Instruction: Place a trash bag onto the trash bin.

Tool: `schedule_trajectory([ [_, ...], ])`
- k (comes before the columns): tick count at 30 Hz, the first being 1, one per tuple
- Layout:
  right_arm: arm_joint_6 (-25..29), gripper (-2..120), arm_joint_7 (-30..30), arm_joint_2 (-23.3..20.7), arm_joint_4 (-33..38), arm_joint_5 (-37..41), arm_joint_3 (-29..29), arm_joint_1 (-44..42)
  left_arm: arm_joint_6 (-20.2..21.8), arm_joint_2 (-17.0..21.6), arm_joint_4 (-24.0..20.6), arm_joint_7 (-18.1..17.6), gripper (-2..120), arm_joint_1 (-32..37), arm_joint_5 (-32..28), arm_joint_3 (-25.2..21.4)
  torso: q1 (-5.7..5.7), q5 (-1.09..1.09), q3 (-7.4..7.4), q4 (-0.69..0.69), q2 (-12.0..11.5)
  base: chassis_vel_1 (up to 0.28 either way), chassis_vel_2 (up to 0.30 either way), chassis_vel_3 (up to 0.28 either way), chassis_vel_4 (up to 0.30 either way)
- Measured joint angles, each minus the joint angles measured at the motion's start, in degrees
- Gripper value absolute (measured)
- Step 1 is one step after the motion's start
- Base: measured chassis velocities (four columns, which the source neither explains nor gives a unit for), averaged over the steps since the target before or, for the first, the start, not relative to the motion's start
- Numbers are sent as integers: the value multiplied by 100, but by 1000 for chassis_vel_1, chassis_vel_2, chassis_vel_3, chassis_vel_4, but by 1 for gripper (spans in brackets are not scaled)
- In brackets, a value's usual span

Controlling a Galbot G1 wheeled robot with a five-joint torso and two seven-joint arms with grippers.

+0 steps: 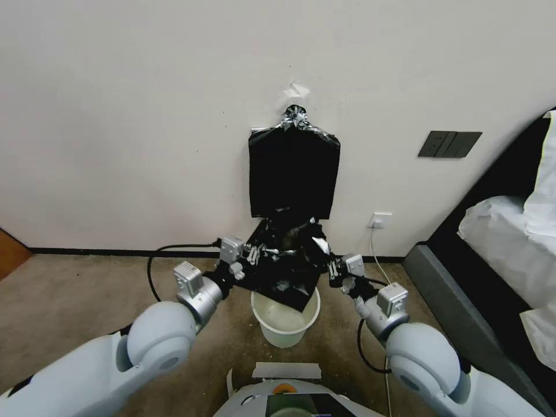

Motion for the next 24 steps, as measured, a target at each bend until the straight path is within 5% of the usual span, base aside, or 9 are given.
schedule_trajectory([
  [10, 279, 0, 6, 726, -414, -381, -350, -423, -1, -544, 704, -51, 0, 396, 581, 264, 0, 0, 0, 0, 0, 0, 0, 0, 0],
  [24, 186, 0, 252, 1376, -841, -34, -620, -539, -16, -680, 799, -80, 0, 1219, 708, -228, 0, -1, 0, 1, 0, 0, 0, 0, 0],
])
